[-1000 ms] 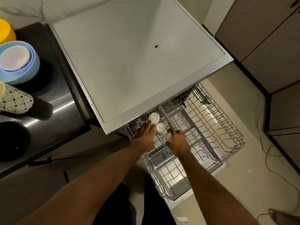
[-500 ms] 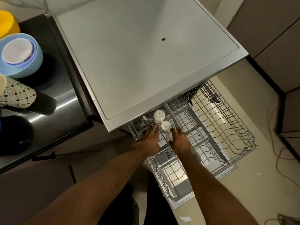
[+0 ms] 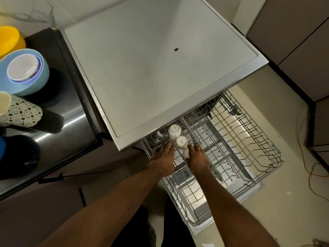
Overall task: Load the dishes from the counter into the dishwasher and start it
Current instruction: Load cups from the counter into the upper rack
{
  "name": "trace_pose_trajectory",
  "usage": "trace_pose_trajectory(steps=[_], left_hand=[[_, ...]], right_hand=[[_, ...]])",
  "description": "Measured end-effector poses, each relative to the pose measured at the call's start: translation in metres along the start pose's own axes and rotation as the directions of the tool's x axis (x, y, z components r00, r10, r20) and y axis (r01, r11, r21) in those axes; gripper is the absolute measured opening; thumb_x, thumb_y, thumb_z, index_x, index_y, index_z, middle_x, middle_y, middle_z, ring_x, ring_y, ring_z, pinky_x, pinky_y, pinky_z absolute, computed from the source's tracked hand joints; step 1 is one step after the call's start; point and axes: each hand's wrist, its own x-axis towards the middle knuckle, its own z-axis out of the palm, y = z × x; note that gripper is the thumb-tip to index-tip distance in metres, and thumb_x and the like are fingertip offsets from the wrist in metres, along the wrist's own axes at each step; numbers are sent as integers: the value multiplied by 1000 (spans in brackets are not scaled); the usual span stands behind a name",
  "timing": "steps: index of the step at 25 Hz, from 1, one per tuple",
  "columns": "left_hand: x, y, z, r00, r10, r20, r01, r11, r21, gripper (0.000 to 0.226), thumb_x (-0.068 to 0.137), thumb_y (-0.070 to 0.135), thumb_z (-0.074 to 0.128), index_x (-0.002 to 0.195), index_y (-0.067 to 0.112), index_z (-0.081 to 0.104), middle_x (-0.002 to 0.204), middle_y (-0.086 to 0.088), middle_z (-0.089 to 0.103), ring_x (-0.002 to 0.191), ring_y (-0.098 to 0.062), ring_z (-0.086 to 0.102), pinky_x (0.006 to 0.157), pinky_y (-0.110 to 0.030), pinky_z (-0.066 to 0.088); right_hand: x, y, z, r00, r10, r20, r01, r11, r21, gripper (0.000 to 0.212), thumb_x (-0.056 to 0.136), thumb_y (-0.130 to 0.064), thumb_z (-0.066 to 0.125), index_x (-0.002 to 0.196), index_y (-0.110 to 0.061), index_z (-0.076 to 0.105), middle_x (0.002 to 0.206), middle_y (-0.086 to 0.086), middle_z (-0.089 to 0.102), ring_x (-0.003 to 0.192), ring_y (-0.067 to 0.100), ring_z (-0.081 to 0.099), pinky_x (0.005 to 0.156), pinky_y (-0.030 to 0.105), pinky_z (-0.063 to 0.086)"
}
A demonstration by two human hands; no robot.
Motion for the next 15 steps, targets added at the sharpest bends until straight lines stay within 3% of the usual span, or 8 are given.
trace_pose_trajectory(steps=[4, 7, 10, 15], left_hand=[[-10, 7, -9, 998, 34, -46, -31, 996, 83, 91, 94, 27, 60, 164, 14, 4, 172, -5, -9, 159, -27, -7, 126, -48, 6], [-22, 17, -22, 993, 82, -82, -67, 983, 172, 91, 96, 29, 58, 164, 14, 0, 172, -8, -9, 158, -28, -8, 127, -50, 5], [-36, 31, -45, 967, 183, -175, -121, 941, 315, 91, 98, 30, 56, 163, 10, -5, 171, -12, -14, 158, -30, -11, 128, -51, 6], [-60, 48, -98, 889, 300, -345, -167, 916, 365, 86, 102, 31, 48, 163, 9, -8, 170, -11, -16, 158, -25, -11, 129, -45, 3]], right_hand=[[-9, 1, -12, 998, -44, -49, 42, 998, -49, 78, 97, -48, 65, 160, -17, 30, 160, 12, 41, 145, 32, 40, 115, 49, 44], [-23, -2, -35, 985, -108, -136, 88, 985, -146, 81, 103, -60, 45, 164, -13, 20, 170, 14, 23, 157, 33, 21, 127, 50, 17], [-44, -10, -66, 956, -130, -262, 87, 981, -171, 83, 105, -67, 20, 166, -13, 4, 172, 14, -2, 161, 32, -2, 126, 49, -6], [-64, -29, -110, 902, -156, -402, 99, 982, -160, 76, 108, -62, 8, 166, -13, 1, 173, 12, -10, 160, 27, -14, 130, 52, -2]])
